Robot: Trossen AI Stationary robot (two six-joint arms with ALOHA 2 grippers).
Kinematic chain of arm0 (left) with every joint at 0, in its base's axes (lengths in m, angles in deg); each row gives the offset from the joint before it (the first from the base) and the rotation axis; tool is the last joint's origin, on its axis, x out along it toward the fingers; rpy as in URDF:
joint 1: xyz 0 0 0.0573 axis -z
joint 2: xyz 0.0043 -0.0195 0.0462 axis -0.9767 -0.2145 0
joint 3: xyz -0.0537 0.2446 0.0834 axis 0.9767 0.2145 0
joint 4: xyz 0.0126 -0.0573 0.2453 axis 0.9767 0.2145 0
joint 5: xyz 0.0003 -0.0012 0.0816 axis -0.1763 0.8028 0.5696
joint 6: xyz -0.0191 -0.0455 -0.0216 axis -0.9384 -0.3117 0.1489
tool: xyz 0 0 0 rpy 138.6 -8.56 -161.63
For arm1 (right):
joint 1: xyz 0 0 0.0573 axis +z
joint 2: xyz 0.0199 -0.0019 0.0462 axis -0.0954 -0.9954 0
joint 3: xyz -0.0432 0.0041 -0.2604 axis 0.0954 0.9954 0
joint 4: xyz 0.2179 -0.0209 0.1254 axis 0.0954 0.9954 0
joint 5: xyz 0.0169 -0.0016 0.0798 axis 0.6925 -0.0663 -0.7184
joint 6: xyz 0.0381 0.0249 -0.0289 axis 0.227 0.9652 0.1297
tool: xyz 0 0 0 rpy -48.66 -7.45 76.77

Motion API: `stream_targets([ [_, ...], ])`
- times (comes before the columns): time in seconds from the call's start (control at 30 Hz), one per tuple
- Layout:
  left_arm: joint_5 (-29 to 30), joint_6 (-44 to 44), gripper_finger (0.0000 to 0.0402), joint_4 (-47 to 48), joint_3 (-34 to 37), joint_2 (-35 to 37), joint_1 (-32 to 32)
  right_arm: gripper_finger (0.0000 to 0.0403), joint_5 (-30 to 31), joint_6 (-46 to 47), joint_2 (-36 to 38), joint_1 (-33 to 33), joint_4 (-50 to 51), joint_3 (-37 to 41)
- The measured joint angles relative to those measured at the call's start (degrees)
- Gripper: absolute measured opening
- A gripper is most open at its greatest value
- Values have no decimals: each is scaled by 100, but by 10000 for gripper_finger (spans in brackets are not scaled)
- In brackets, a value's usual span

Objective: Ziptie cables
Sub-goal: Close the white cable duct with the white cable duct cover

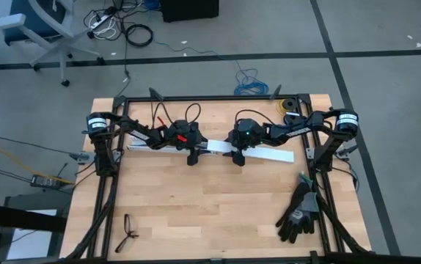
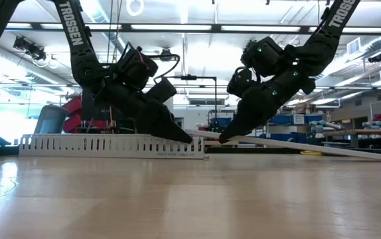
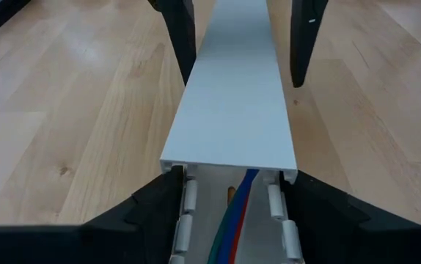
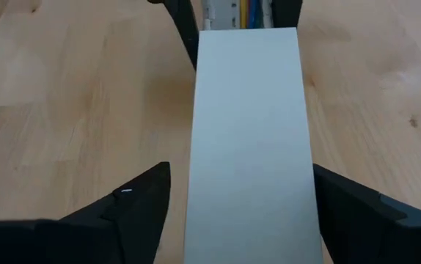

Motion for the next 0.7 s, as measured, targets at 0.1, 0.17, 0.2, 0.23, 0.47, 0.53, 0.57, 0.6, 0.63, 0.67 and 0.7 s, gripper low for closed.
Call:
stream_targets([
  [0.1,0,-2,229,2,0,0,0,309,-7,0,50,0,-40,0],
  [0.17,0,-2,229,3,0,0,0,314,-5,3,161,0,-32,0],
  [0.2,0,-2,229,4,0,0,0,315,-5,1,224,0,-69,-3],
  [0.23,-1,-2,229,5,0,0,0,316,-2,-1,289,0,-51,-4],
  [0.47,-3,-2,229,9,0,0,0,306,207,27,525,-7,-200,-7],
  [0.53,-2,-2,229,9,0,0,0,292,207,39,475,-7,-327,-7],
  [0.57,-2,-3,229,9,0,0,0,280,207,40,472,-5,-331,-7],
  [0.6,-4,-4,229,9,0,0,0,267,212,44,472,9,-370,-7],
  [0.63,-2,-4,229,9,0,0,0,250,218,48,472,20,-411,-7],
  [0.67,-2,-4,229,9,0,0,0,230,220,48,472,38,-490,-7],
  [0.7,0,-4,229,7,0,0,0,209,219,51,472,44,-559,-7],
])
